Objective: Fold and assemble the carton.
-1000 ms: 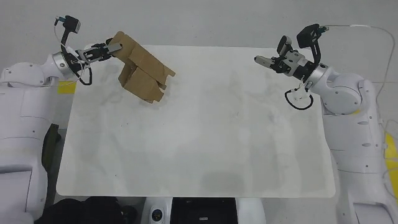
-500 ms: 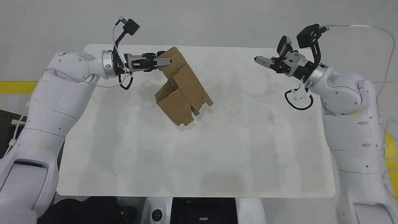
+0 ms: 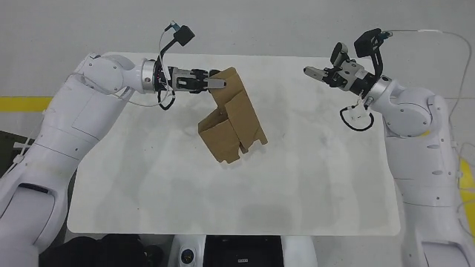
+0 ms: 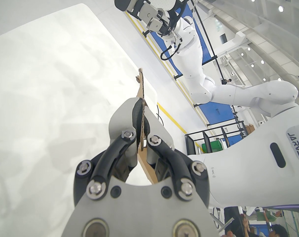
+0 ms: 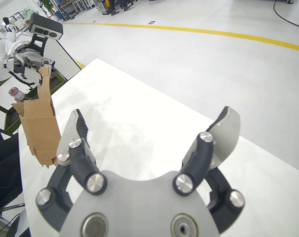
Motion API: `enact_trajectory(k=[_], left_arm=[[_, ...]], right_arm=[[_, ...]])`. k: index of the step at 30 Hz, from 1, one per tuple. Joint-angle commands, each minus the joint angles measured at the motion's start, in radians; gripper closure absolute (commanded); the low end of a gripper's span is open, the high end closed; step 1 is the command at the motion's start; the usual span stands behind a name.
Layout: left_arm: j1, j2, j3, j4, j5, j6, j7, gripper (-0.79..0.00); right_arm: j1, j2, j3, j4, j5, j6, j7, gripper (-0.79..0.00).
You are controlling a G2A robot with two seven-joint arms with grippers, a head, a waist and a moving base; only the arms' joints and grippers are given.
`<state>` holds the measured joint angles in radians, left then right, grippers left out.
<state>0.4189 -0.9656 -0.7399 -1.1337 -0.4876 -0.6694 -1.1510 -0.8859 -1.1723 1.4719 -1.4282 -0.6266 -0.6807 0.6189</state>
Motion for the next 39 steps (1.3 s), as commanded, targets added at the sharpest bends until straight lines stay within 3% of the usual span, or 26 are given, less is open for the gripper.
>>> enact_trajectory(k=[1, 15, 23, 30, 39], left_arm=[[0.0, 0.0, 0.0, 0.0, 0.0, 0.0, 0.0, 0.0], [0.011, 0.001, -0.002, -0.006, 0.011, 0.008, 0.017, 0.0], [0.045, 0.011, -0.024, -0.053, 0.049, 0.025, -0.025, 0.0], [0.011, -0.006, 0.036, -0.06, 0.032, 0.048, -0.048, 0.0], [-0.064, -0.04, 0.137, -0.001, -0.033, 0.024, -0.024, 0.0]], right_arm=[[0.0, 0.0, 0.0, 0.0, 0.0, 0.0, 0.0, -0.785], [-0.013, 0.0, -0.01, -0.009, 0.022, 0.008, 0.001, -0.785], [0.038, 0.006, -0.091, 0.065, 0.269, -0.019, 0.239, -0.785], [0.091, 0.006, -0.192, 0.154, 0.526, -0.059, 0.446, -0.785], [0.137, 0.014, -0.394, 0.195, 0.793, -0.001, 0.52, -0.785]])
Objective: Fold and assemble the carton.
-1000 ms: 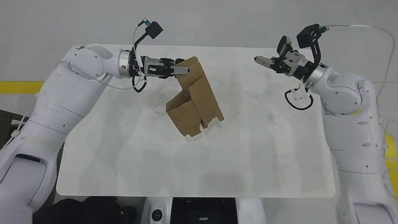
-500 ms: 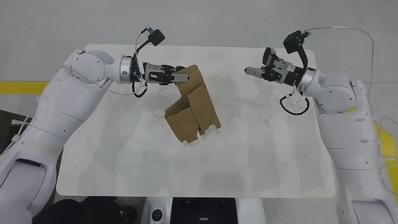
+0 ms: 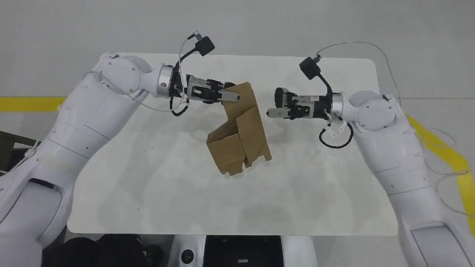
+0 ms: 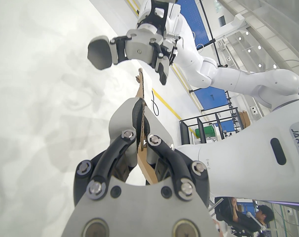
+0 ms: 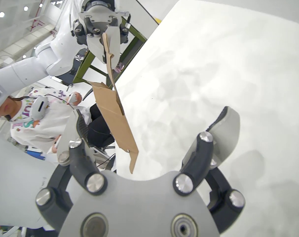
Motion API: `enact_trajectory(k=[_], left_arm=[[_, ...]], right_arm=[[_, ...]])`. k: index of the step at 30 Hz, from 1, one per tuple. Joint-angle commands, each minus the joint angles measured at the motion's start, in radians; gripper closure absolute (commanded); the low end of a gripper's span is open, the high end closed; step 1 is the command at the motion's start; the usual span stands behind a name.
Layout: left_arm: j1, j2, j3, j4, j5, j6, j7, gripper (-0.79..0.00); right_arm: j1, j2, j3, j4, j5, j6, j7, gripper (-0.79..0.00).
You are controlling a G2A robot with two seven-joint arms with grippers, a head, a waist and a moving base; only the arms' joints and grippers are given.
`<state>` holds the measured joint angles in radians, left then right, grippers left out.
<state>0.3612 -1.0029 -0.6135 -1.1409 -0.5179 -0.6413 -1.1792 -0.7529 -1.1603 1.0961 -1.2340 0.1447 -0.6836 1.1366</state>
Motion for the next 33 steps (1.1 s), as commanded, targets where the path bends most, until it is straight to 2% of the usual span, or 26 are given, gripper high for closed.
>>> enact_trajectory(k=[1, 12, 16, 25, 31, 33], left_arm=[[-0.013, -0.006, 0.021, 0.015, -0.007, -0.008, 0.008, 0.0], [-0.07, -0.031, 0.111, 0.09, -0.068, -0.034, 0.034, 0.0], [-0.08, -0.035, 0.133, 0.1, -0.09, -0.036, 0.036, 0.0], [-0.098, -0.035, 0.17, 0.115, -0.116, -0.043, 0.043, 0.0], [-0.105, -0.035, 0.191, 0.119, -0.124, -0.046, 0.046, 0.0], [-0.109, -0.034, 0.196, 0.117, -0.127, -0.048, 0.048, -0.108]], right_arm=[[0.01, 0.005, -0.038, 0.003, 0.04, 0.007, 0.007, -0.785], [0.086, 0.045, -0.24, 0.018, 0.158, -0.023, -0.023, -0.785], [0.118, 0.057, -0.302, 0.041, 0.182, -0.053, -0.053, -0.376], [0.176, 0.083, -0.422, 0.073, 0.253, -0.102, -0.102, -0.123], [0.204, 0.096, -0.489, 0.091, 0.294, -0.136, -0.135, -0.034], [0.214, 0.099, -0.509, 0.096, 0.307, -0.143, -0.143, -0.018]])
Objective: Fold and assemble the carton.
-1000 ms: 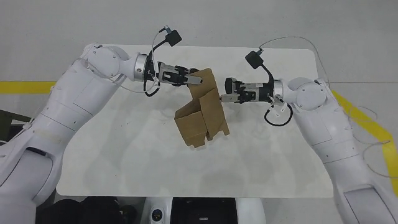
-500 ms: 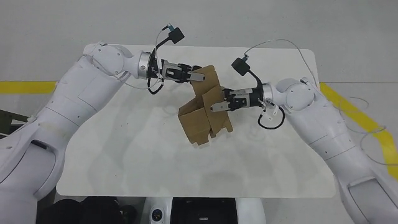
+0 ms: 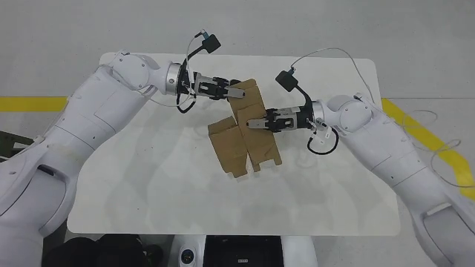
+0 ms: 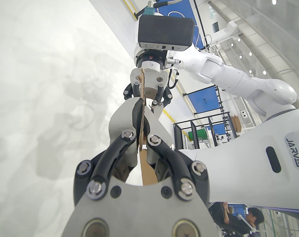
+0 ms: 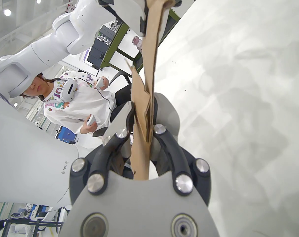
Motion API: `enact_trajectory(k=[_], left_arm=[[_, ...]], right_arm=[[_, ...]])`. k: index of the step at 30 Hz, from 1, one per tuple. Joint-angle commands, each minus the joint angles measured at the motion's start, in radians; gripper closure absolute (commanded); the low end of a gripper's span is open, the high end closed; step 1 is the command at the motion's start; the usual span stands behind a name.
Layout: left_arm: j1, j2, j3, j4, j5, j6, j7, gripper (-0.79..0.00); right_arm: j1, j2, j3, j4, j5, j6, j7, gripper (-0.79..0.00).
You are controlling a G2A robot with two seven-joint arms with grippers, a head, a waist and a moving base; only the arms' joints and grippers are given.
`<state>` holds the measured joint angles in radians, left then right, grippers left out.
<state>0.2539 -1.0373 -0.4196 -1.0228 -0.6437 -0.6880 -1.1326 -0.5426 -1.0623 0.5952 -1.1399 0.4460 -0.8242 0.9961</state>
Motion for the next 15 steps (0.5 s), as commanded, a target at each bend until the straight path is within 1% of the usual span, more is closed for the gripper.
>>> enact_trajectory(k=[1, 2, 4, 10, 15], left_arm=[[-0.003, 0.001, 0.004, -0.002, -0.002, -0.002, 0.002, -0.265], [-0.005, 0.001, 0.006, -0.003, -0.003, -0.003, 0.003, -0.363], [-0.011, 0.003, 0.009, -0.008, -0.002, -0.008, 0.008, -0.785], [-0.022, 0.011, 0.003, -0.015, -0.017, -0.05, 0.05, -0.785], [-0.012, 0.029, -0.001, -0.005, 0.023, -0.112, 0.113, -0.785]], right_arm=[[0.009, 0.003, -0.017, 0.005, 0.012, -0.006, -0.006, -0.003], [0.013, 0.005, -0.026, 0.007, 0.019, -0.009, -0.009, 0.0], [0.021, 0.008, -0.043, 0.012, 0.034, -0.016, -0.016, 0.0], [0.039, 0.017, -0.082, 0.028, 0.079, -0.038, -0.038, 0.0], [0.041, 0.024, -0.083, 0.069, 0.14, -0.063, -0.063, 0.0]])
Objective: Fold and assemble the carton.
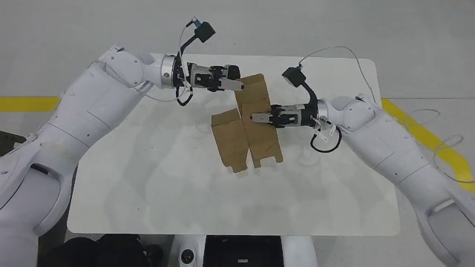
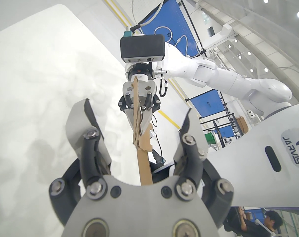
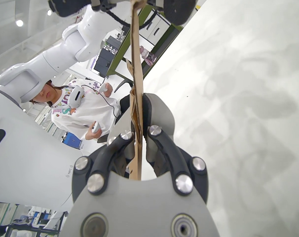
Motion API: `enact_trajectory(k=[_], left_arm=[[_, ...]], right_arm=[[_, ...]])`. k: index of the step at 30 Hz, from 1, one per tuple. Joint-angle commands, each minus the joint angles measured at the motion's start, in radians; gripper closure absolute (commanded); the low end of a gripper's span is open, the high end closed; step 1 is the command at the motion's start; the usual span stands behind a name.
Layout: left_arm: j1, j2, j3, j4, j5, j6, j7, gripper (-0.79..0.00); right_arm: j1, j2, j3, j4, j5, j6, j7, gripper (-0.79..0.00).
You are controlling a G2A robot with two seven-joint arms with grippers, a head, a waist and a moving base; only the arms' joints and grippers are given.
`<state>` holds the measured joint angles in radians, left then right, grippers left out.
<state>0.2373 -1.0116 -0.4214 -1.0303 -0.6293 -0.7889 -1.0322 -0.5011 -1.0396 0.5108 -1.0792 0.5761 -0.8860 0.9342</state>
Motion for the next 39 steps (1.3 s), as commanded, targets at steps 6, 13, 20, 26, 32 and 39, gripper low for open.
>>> enact_trajectory(k=[6, 13, 20, 26, 32, 39], left_arm=[[0.047, 0.025, 0.012, 0.004, 0.059, -0.067, 0.068, -0.785], [0.079, 0.042, 0.033, -0.041, 0.072, -0.075, 0.076, -0.785], [0.098, 0.046, 0.059, -0.094, 0.07, -0.067, 0.067, -0.785], [0.104, 0.038, 0.078, -0.098, 0.061, -0.053, 0.054, -0.329], [0.108, 0.03, 0.086, -0.079, 0.04, -0.036, 0.037, 0.0], [0.11, 0.022, 0.082, -0.055, 0.013, -0.018, 0.019, 0.0]], right_arm=[[-0.003, 0.004, 0.025, 0.055, 0.066, -0.003, -0.003, 0.0], [-0.018, -0.002, 0.07, 0.113, 0.096, 0.024, -0.042, 0.0], [-0.043, -0.013, 0.108, 0.116, 0.074, 0.044, -0.117, 0.0], [-0.059, -0.019, 0.14, 0.115, 0.053, 0.056, -0.146, 0.0], [-0.075, -0.024, 0.168, 0.109, 0.034, 0.065, -0.154, 0.0], [-0.089, -0.033, 0.191, 0.103, 0.021, 0.075, -0.145, 0.0]])
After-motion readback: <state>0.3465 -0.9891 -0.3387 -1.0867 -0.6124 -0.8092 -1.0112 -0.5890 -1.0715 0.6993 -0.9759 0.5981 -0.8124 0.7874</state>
